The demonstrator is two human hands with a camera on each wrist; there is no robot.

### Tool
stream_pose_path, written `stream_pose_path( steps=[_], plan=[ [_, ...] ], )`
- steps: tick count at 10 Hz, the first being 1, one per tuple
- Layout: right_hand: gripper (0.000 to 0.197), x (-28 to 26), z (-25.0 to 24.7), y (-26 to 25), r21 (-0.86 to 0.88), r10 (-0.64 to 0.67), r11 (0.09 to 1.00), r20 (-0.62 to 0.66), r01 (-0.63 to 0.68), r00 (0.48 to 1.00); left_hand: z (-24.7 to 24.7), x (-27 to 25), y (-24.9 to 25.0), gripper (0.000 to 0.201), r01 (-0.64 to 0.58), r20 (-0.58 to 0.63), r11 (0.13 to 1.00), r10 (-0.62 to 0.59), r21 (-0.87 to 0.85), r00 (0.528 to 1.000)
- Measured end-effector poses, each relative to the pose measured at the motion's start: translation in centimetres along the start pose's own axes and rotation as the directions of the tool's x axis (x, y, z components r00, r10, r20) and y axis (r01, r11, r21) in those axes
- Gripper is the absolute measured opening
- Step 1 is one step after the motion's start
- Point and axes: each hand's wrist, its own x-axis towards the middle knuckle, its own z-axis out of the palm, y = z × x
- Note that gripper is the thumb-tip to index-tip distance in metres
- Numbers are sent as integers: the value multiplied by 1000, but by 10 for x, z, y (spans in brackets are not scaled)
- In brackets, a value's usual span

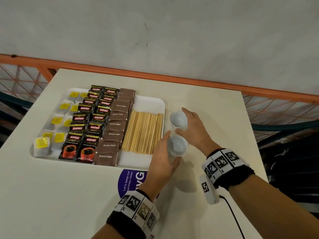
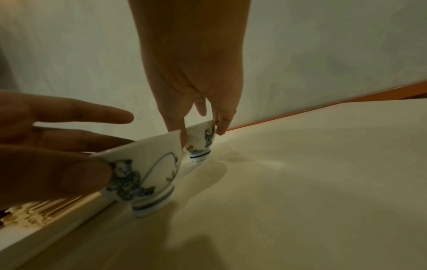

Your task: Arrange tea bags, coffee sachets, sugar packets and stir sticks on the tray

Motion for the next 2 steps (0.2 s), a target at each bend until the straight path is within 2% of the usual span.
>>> stream_pose_path(
  steps=[1, 2],
  plan=[
    [79, -7, -4, 3, 17, 6, 1000, -21, -5, 1000, -4, -3, 5, 81, 4, 18, 1000, -4, 9, 1000],
    [74, -27, -12, 13, 50, 30, 998, -77, -26, 997, -16, -17, 9, 70, -27, 7, 1000, 27, 5, 1000]
  ],
)
